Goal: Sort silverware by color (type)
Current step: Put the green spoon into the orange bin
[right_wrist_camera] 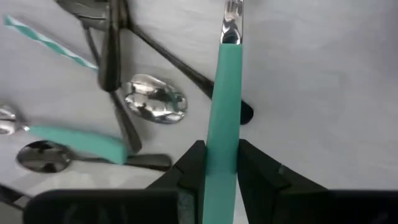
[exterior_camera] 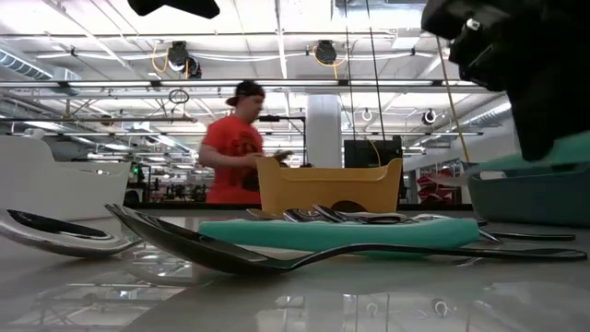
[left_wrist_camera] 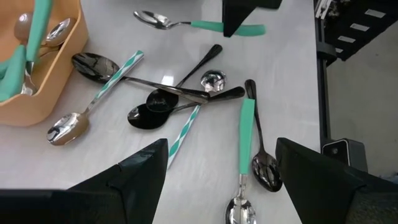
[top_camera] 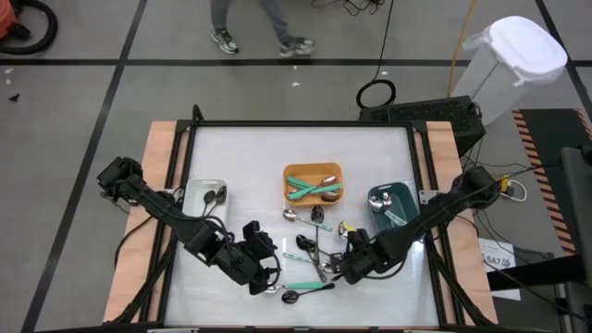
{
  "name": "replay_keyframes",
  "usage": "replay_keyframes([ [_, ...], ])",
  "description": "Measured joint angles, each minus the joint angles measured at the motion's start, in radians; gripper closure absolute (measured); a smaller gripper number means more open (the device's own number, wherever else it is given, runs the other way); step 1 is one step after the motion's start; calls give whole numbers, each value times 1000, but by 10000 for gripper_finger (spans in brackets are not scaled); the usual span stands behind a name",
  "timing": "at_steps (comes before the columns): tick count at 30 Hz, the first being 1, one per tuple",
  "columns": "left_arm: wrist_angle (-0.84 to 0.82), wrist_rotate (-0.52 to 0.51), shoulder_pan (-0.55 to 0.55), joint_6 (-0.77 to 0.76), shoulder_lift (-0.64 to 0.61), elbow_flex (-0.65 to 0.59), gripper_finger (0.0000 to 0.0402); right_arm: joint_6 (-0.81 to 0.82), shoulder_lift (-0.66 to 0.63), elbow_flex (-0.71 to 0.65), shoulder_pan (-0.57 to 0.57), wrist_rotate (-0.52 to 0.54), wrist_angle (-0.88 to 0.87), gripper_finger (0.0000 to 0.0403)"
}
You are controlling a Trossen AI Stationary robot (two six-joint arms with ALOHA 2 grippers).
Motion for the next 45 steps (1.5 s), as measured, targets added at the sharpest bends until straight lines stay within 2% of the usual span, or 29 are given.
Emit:
replay_keyframes([
  [11, 0, 0, 1, 4, 0, 0, 106, -54, -105, 8, -2, 113, 20, 340],
  [17, -2, -16, 18, -4, 0, 0, 106, -213, -112, 140, -29, 152, -130, 340],
  [23, -1, -26, 46, -64, 0, 0, 106, -495, -113, 284, -106, 154, -332, 340],
  [29, 0, -27, 57, -115, 0, 0, 106, -831, -112, 369, -204, 149, -431, 340],
  [35, 0, -43, 56, -152, 0, 0, 106, -1137, -112, 390, -304, 148, -462, 340],
  [45, -1, -100, 60, -189, 0, 0, 106, -1753, -112, 393, -444, 155, -494, 340],
])
